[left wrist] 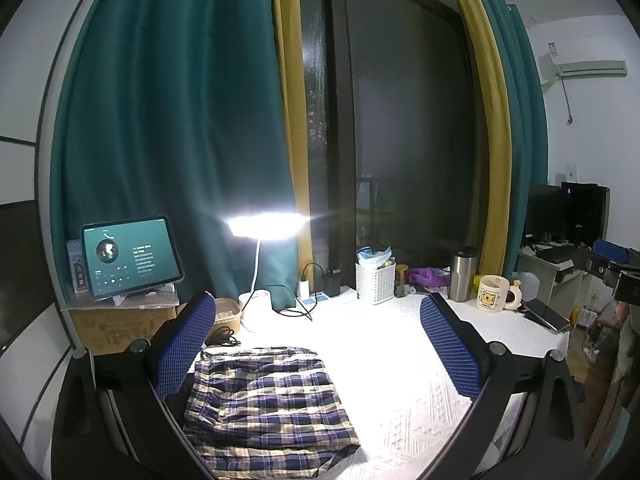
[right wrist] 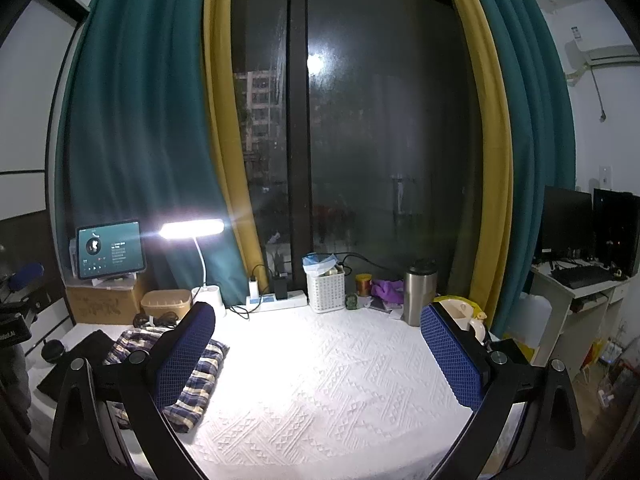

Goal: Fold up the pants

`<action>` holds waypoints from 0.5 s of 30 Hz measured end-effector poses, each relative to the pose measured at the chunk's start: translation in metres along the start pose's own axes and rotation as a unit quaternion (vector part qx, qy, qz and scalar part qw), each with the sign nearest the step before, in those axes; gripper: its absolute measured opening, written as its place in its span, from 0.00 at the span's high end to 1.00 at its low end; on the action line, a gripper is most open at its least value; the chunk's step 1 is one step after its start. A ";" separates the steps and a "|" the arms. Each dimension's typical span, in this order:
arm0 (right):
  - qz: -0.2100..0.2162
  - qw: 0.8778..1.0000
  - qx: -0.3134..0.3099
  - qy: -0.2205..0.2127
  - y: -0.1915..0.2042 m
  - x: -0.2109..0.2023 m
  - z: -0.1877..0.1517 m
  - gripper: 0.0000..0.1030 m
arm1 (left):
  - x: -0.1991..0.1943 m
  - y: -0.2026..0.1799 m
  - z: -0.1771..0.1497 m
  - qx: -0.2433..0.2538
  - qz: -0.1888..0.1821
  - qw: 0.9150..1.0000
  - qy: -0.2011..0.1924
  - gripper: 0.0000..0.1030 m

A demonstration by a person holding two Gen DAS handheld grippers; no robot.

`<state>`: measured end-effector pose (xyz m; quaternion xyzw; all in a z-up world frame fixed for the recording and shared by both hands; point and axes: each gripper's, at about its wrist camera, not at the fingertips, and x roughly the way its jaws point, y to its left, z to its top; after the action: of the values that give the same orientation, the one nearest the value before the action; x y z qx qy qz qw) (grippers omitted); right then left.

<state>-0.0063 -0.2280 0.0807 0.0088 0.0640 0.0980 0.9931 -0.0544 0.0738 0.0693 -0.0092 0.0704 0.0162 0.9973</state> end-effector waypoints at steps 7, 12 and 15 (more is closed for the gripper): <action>0.001 1.000 -0.003 0.003 0.002 -0.001 0.002 0.00 | -0.002 0.000 0.000 0.000 -0.001 1.000 0.000 0.02; 0.001 1.000 -0.002 0.003 0.001 0.000 0.001 0.00 | -0.001 0.001 0.001 -0.001 -0.003 1.000 -0.001 0.02; 0.001 1.000 -0.002 0.004 0.001 0.000 0.002 0.00 | -0.001 0.001 0.000 0.000 -0.003 1.000 0.000 0.02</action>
<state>-0.0067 -0.2267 0.0825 0.0068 0.0677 0.0990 0.9928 -0.0550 0.0743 0.0699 -0.0094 0.0699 0.0130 0.9974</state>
